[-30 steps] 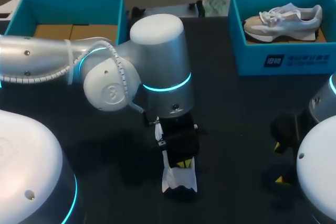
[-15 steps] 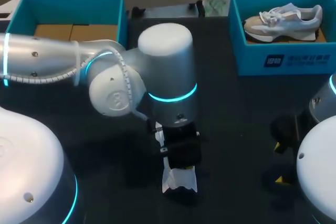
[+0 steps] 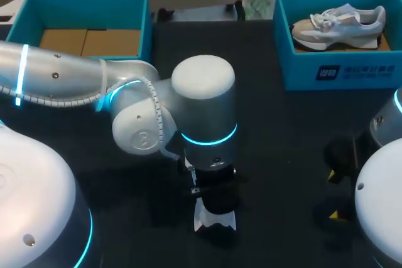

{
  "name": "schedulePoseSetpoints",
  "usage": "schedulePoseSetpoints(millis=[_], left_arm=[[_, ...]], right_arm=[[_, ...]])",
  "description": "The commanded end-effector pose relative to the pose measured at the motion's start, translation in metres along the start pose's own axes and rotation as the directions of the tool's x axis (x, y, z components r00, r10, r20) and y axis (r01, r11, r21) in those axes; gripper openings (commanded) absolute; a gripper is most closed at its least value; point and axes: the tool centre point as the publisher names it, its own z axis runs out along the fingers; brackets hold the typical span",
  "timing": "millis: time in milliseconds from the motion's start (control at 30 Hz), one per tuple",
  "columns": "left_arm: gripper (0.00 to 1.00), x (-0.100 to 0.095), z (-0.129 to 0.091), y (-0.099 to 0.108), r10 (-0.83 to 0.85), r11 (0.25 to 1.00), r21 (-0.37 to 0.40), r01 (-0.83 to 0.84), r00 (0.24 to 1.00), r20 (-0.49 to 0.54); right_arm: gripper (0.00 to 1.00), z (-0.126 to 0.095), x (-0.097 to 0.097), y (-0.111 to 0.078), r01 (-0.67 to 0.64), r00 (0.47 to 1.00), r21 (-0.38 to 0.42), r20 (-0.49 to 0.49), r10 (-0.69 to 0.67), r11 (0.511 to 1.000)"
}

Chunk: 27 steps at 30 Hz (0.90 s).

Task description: Take the shoe out of the shoebox, open the shoe tongue, remove and reinsert the insole, then place the shoe into the shoebox

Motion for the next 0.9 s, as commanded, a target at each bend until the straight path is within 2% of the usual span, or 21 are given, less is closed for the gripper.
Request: schedulePoseSetpoints(millis=[33, 167, 267, 500, 733, 900], left_arm=[[0.0, 0.004, 0.001, 0.022, -0.001, 0.999, -0.054, 0.0, 1.0, -0.014], [0.0, 0.005, -0.011, 0.041, -0.018, 0.996, -0.087, 0.018, 1.0, -0.001], [0.0, 0.005, -0.022, 0.042, -0.019, 0.996, -0.082, 0.021, 1.0, 0.02], [0.0, 0.005, -0.041, 0.019, -0.003, 1.0, 0.009, 0.002, 0.998, 0.059], [0.0, 0.003, -0.039, 0.004, -0.002, 0.998, 0.057, -0.001, 0.999, 0.054], [0.0, 0.001, -0.051, -0.002, 0.016, 0.996, 0.082, -0.022, 0.997, 0.072]], right_arm=[[1.0, -0.001, 0.002, -0.001, 0.001, 1.0, -0.002, 0.003, -0.001, 1.0], [1.0, -0.001, 0.002, -0.001, 0.001, 1.0, -0.002, 0.003, -0.001, 1.0], [1.0, -0.001, 0.002, -0.001, 0.001, 1.0, -0.002, 0.003, -0.001, 1.0], [1.0, -0.001, 0.002, -0.001, 0.001, 1.0, -0.002, 0.003, -0.001, 1.0], [1.0, -0.001, 0.002, -0.001, 0.001, 1.0, -0.002, 0.003, -0.001, 1.0], [1.0, -0.001, 0.002, -0.001, 0.001, 1.0, -0.002, 0.003, -0.001, 1.0]])
